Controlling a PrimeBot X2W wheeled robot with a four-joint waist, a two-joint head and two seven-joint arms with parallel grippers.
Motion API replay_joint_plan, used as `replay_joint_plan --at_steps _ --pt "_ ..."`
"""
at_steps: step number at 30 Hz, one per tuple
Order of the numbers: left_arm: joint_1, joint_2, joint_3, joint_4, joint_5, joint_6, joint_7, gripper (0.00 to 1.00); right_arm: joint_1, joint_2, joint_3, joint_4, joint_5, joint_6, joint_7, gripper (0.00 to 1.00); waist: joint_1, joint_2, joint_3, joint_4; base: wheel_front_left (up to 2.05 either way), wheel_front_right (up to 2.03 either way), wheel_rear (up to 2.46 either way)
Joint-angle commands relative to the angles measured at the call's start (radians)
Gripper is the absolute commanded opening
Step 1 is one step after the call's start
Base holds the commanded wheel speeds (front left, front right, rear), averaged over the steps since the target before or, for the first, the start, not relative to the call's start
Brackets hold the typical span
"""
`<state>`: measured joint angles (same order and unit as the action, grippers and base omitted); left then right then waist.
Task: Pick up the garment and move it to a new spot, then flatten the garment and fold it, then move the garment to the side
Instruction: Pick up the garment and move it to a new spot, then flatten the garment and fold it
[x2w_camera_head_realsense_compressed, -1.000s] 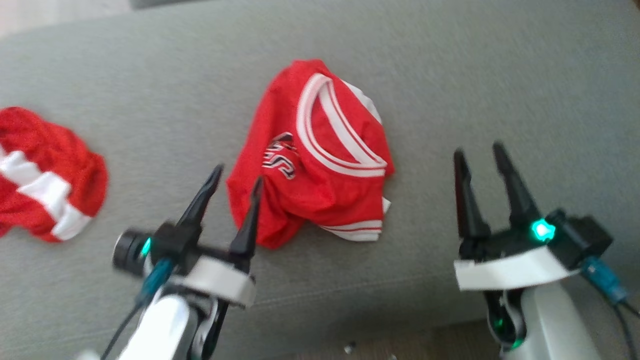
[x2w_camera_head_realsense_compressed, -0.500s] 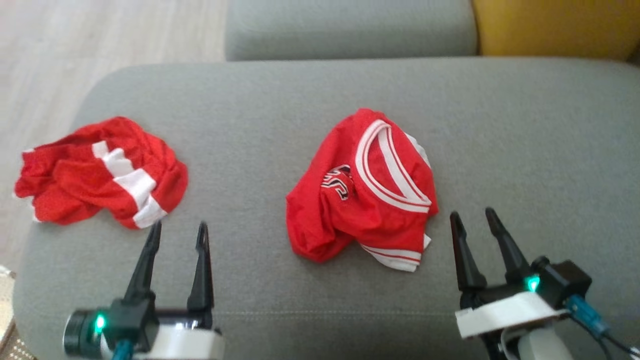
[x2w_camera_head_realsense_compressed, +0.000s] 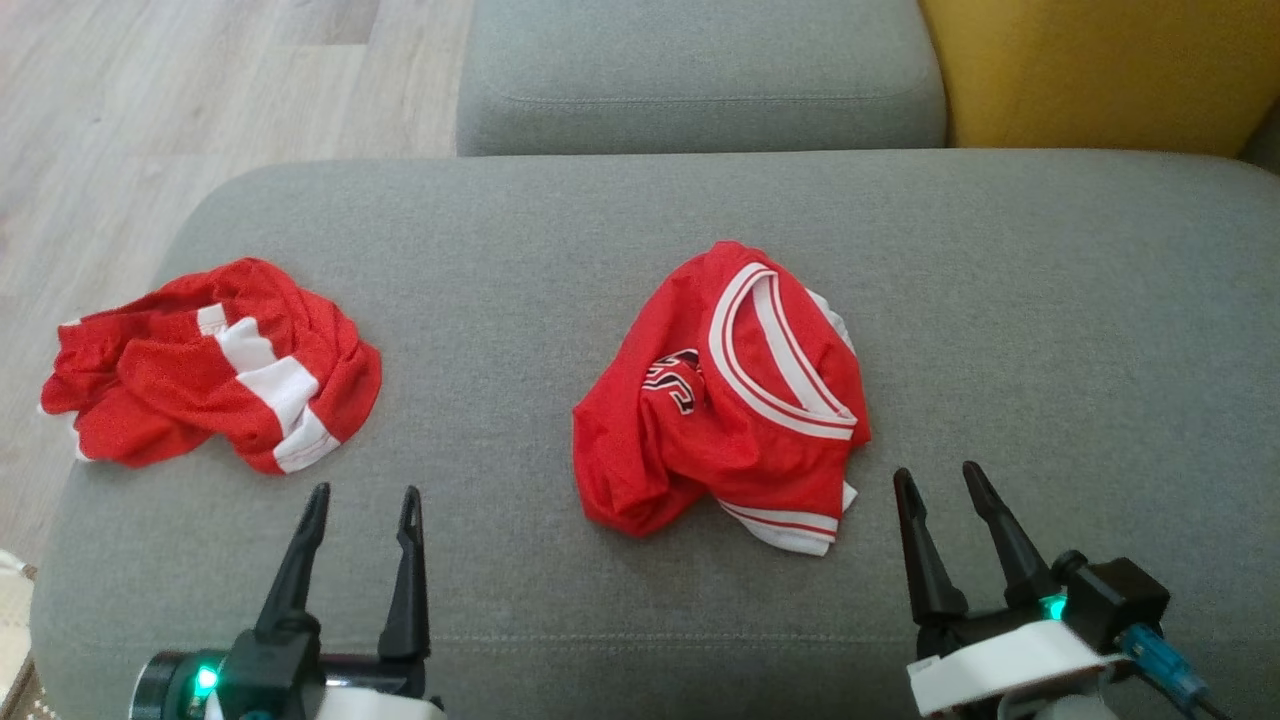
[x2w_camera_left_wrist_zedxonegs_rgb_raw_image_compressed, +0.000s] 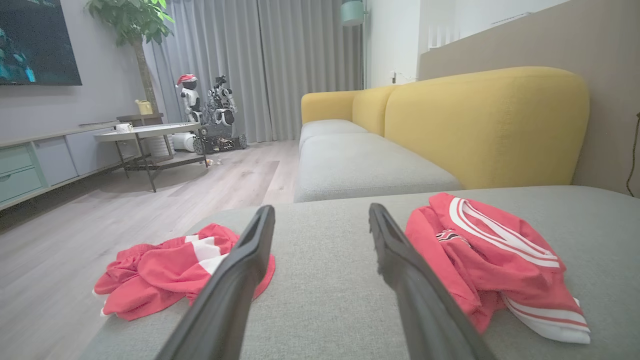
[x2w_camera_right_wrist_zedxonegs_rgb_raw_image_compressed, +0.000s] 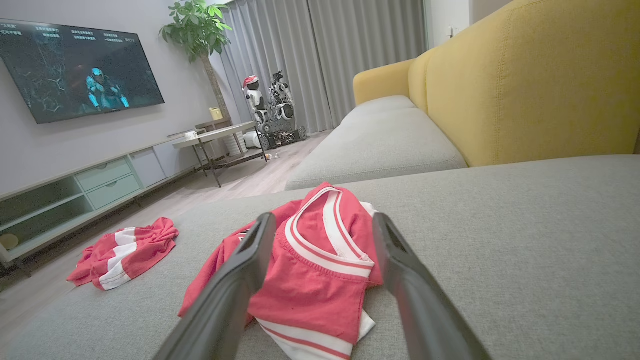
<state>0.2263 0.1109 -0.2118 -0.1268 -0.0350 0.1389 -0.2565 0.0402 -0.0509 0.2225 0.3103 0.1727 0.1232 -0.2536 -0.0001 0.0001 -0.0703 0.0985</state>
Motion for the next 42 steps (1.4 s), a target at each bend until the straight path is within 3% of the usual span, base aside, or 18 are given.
replay_joint_plan --at_steps 1,10,33,42 --pt "-0.030 -0.011 0.036 -0.025 0.006 -0.011 -0.005 1.00 -0.019 0.001 0.027 -0.031 -0.008 0.008 -0.008 1.00 0.0001 -0.0001 0.001 -0.005 0.00 0.00 0.00" --pt "-0.046 -0.025 0.047 0.005 0.006 -0.039 -0.005 1.00 -0.021 0.001 0.034 -0.035 -0.004 0.008 -0.008 1.00 0.0001 -0.0001 0.011 -0.019 0.00 0.00 0.00" --pt "-0.059 -0.041 0.048 0.022 0.018 -0.055 -0.005 1.00 -0.055 0.001 0.025 -0.023 -0.003 0.008 -0.008 1.00 0.0001 -0.0001 0.032 -0.017 0.00 0.00 0.00" --pt "-0.101 -0.048 0.013 0.038 0.020 -0.071 -0.005 1.00 -0.182 0.001 0.033 0.092 0.079 0.008 -0.008 1.00 0.0001 -0.0001 0.088 0.007 0.00 0.00 0.00"
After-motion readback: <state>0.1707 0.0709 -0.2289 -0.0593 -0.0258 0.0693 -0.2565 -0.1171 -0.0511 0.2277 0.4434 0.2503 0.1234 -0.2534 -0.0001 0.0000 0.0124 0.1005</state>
